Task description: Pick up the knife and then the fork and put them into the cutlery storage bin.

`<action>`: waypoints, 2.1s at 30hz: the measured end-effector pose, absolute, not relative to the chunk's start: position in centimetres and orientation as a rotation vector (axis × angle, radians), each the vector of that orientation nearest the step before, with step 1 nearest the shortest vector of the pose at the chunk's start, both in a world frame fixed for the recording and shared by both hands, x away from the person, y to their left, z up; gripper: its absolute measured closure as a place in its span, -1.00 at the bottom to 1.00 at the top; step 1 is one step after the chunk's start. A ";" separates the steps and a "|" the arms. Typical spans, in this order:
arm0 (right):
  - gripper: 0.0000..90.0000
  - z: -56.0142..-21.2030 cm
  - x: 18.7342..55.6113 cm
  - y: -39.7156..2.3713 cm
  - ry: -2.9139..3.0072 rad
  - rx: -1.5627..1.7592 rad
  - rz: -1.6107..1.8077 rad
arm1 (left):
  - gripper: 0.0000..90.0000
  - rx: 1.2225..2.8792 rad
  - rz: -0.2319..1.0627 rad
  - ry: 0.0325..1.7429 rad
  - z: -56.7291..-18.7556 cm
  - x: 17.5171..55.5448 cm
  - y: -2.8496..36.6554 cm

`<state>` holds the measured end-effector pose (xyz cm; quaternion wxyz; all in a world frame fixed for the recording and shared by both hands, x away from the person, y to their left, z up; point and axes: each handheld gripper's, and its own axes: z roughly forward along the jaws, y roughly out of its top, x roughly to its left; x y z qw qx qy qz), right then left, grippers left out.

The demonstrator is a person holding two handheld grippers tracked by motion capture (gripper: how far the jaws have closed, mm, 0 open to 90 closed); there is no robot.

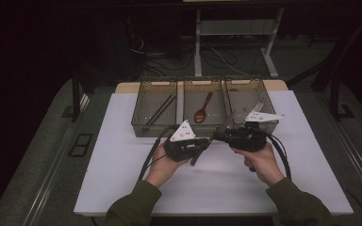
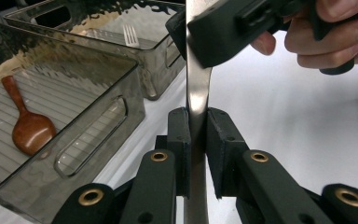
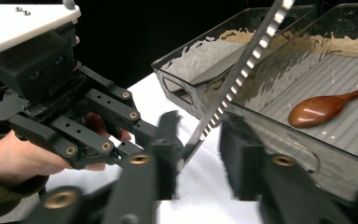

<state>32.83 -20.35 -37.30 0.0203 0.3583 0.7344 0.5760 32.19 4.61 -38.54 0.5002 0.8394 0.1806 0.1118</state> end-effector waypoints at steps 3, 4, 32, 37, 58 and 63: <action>0.79 -37.2 33.0 -20.1 2.275 1.110 1.808 | 0.75 2.029 0.276 0.439 -38.5 32.2 4.6; 0.85 -37.2 33.1 -20.0 2.277 1.109 1.814 | 0.75 2.027 0.272 0.441 -38.5 32.2 4.6; 0.94 -36.4 33.1 -22.4 2.302 1.028 1.708 | -0.28 1.969 0.213 0.477 -40.6 30.7 9.3; 0.94 -36.1 33.2 -23.2 2.290 1.035 1.695 | -0.50 1.969 0.224 0.514 -41.3 29.7 11.0; 0.94 -35.5 33.4 -25.8 2.286 1.061 1.599 | -1.00 1.948 0.259 0.644 -43.1 26.6 15.2; 0.94 -35.4 33.6 -26.5 2.283 1.072 1.582 | -1.00 1.953 0.259 0.633 -43.0 26.5 15.2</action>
